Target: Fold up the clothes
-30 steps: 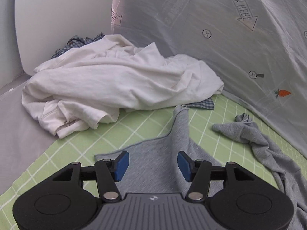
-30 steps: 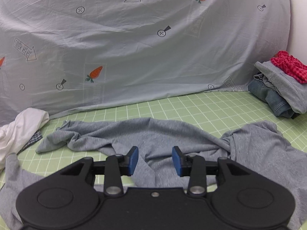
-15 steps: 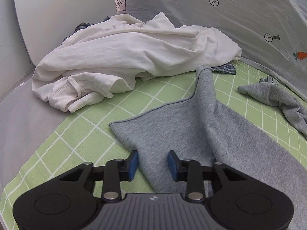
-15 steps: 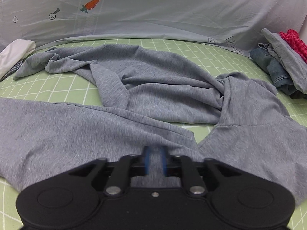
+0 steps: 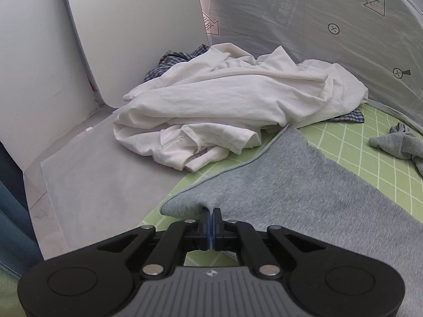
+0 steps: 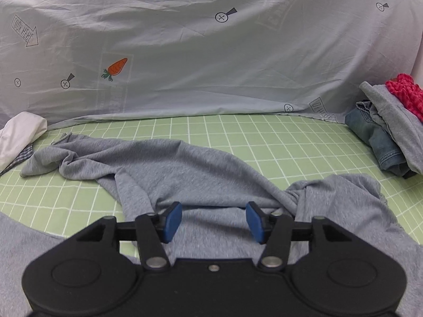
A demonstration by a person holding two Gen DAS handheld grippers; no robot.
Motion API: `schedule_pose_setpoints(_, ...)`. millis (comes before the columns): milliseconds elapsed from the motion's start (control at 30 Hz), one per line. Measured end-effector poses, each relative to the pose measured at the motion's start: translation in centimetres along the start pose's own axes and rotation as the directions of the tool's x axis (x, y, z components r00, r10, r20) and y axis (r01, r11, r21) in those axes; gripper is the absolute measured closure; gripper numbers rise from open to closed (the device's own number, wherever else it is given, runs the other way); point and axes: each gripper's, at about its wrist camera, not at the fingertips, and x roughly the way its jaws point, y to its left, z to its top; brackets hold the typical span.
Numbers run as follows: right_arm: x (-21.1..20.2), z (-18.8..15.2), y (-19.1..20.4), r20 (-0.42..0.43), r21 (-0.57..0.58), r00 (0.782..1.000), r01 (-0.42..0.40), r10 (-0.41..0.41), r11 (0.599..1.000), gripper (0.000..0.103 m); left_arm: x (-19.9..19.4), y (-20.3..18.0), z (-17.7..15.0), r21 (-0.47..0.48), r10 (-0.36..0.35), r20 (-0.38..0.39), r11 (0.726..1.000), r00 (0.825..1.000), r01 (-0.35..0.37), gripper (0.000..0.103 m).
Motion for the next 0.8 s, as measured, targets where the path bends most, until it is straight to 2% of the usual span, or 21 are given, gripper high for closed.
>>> schedule_pose_setpoints(67,-0.6,-2.1,-0.2,-0.046,-0.002,0.999,-0.009,0.008,1.0,0.032,-0.3,2.1,-1.1,0.018,0.07,-0.017,0.997,0.997,-0.07,0.101)
schedule_pose_setpoints(100,-1.0,-3.1,-0.4,-0.063,-0.003,0.998,-0.001,0.001,1.0,0.021,-0.2,3.1,-1.5,0.017,0.103,-0.039,0.995,0.994,-0.102,0.101)
schedule_pose_setpoints(200,-2.0,-6.0,-1.0,-0.103,-0.009,0.994,0.031,-0.032,0.999,0.016,0.7,5.9,-3.1,-0.033,0.148,-0.166,0.987,0.975,-0.155,0.1)
schedule_pose_setpoints(267,-2.5,-7.5,-1.6,-0.131,-0.005,0.99,0.043,-0.044,0.999,0.01,0.7,6.4,-4.0,-0.048,0.139,-0.203,0.987,0.969,-0.151,0.094)
schedule_pose_setpoints(333,-2.9,-8.2,-2.3,-0.133,0.0,0.989,0.062,-0.061,0.998,0.008,-0.2,5.7,-4.3,-0.036,0.115,-0.174,0.992,0.978,-0.123,0.084)
schedule_pose_setpoints(400,-3.5,-8.4,-3.3,-0.115,0.007,0.989,0.09,-0.088,0.996,0.007,-1.5,3.9,-4.0,0.003,0.086,-0.116,0.996,0.989,-0.087,0.056)
schedule_pose_setpoints(533,-5.0,-7.9,-6.4,-0.056,0.089,0.988,0.15,-0.145,0.985,0.004,-4.2,0.5,-3.0,0.051,0.034,-0.008,0.998,0.999,-0.034,0.044)
schedule_pose_setpoints(600,-5.8,-8.0,-8.8,-0.036,0.148,0.981,0.196,-0.193,0.969,0.004,-5.3,-1.3,-2.8,0.061,-0.016,0.024,0.998,1.0,0.015,0.032)
schedule_pose_setpoints(700,-7.2,-8.4,-12.6,-0.038,0.225,0.964,0.266,-0.264,0.937,0.004,-6.5,-4.9,-3.6,0.106,-0.104,0.024,0.989,0.994,0.101,0.028)
schedule_pose_setpoints(800,-8.9,-9.2,-17.2,-0.047,0.302,0.946,0.318,-0.32,0.898,0.004,-7.5,-9.3,-5.6,0.179,-0.172,-0.01,0.969,0.985,0.171,0.027)
